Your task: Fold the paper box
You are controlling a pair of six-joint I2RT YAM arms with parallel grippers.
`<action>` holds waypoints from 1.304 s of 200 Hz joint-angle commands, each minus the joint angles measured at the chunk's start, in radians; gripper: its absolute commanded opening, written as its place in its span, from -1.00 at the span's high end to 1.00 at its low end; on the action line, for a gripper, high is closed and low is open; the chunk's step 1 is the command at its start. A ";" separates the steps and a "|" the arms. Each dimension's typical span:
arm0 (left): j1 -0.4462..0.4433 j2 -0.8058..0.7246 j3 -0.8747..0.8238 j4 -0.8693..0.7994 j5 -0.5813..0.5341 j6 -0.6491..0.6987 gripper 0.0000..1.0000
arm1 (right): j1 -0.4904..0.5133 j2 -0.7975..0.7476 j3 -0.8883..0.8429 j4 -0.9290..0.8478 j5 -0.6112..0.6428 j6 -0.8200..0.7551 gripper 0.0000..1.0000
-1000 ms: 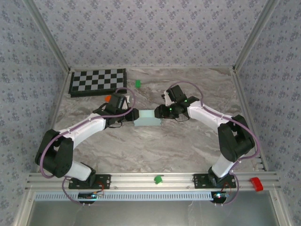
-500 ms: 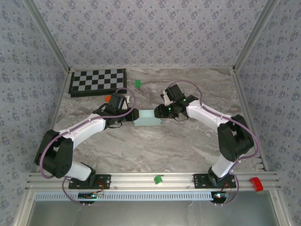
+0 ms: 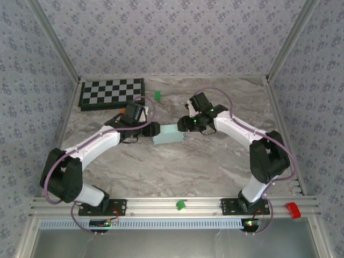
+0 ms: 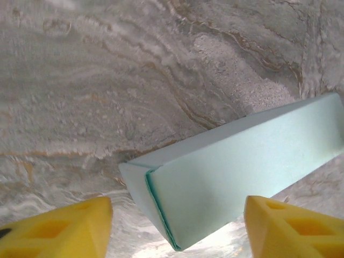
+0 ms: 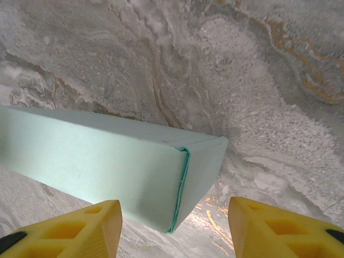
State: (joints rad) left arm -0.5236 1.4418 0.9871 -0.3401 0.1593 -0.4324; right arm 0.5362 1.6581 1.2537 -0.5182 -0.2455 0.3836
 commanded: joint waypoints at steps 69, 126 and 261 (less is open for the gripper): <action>-0.068 0.043 0.188 -0.107 -0.093 0.471 -0.89 | -0.110 -0.230 -0.162 0.000 0.078 -0.038 -0.15; -0.089 0.103 0.227 -0.158 0.127 0.938 -0.86 | -0.188 -0.335 -0.291 0.012 0.082 -0.038 -0.15; -0.088 0.355 0.429 -0.303 0.208 1.198 -0.69 | -0.208 -0.373 -0.367 0.061 0.080 -0.004 -0.16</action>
State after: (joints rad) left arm -0.6109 1.7714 1.3758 -0.6083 0.3450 0.7170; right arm 0.3351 1.3048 0.8997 -0.4648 -0.1738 0.3691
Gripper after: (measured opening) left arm 0.860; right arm 0.579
